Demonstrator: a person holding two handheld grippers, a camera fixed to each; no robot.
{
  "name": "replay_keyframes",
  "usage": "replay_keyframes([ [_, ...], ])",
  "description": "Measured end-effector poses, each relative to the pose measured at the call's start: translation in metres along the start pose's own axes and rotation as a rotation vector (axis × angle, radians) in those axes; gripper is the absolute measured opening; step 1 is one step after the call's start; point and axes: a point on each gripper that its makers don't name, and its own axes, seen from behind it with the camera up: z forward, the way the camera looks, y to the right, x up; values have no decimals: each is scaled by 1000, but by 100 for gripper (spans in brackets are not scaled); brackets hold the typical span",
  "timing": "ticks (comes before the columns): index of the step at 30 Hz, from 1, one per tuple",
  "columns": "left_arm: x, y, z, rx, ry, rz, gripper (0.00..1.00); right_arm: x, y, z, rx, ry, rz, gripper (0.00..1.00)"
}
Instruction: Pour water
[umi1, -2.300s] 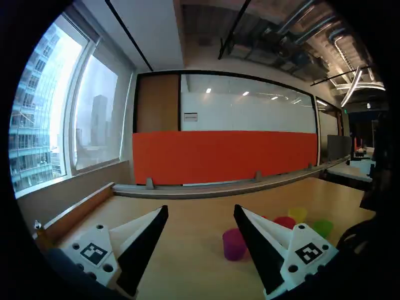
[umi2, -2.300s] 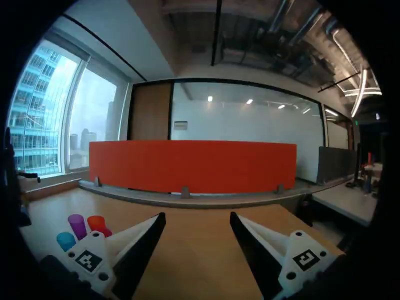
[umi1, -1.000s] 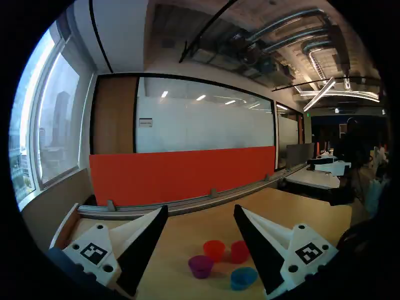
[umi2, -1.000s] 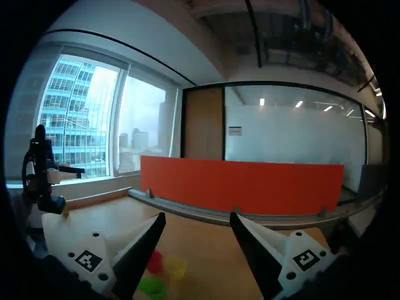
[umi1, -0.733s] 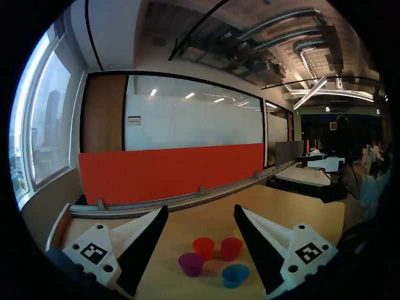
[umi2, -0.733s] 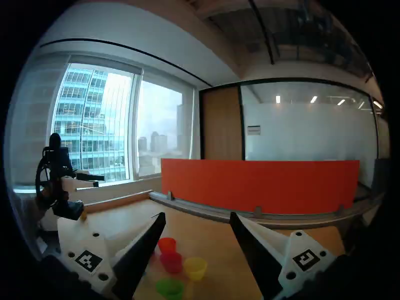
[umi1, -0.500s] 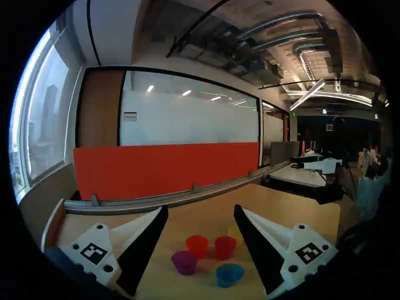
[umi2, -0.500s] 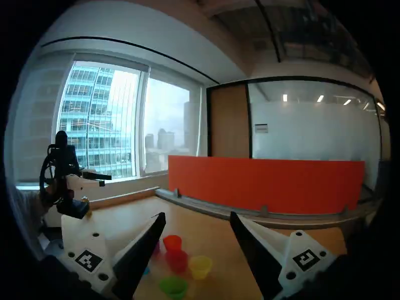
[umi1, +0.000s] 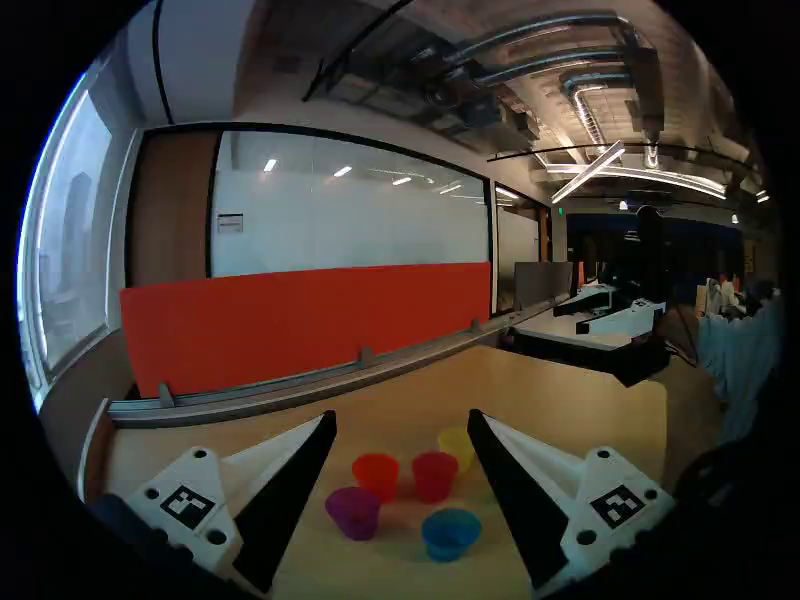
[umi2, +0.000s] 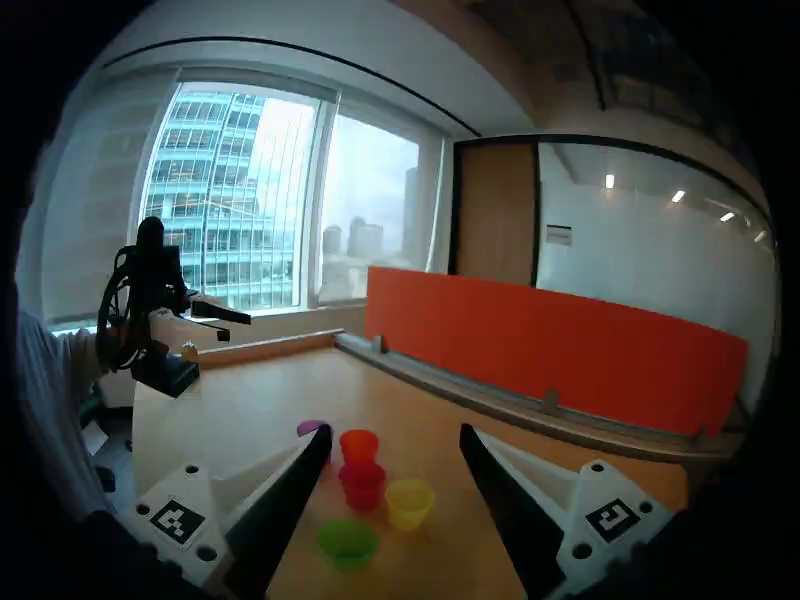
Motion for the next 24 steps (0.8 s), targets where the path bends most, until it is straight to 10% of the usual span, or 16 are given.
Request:
replay_keyframes([
  [24, -88, 24, 12, -107, -162, 7, 98, -83, -30, 23, 123, -171, -41, 100],
])
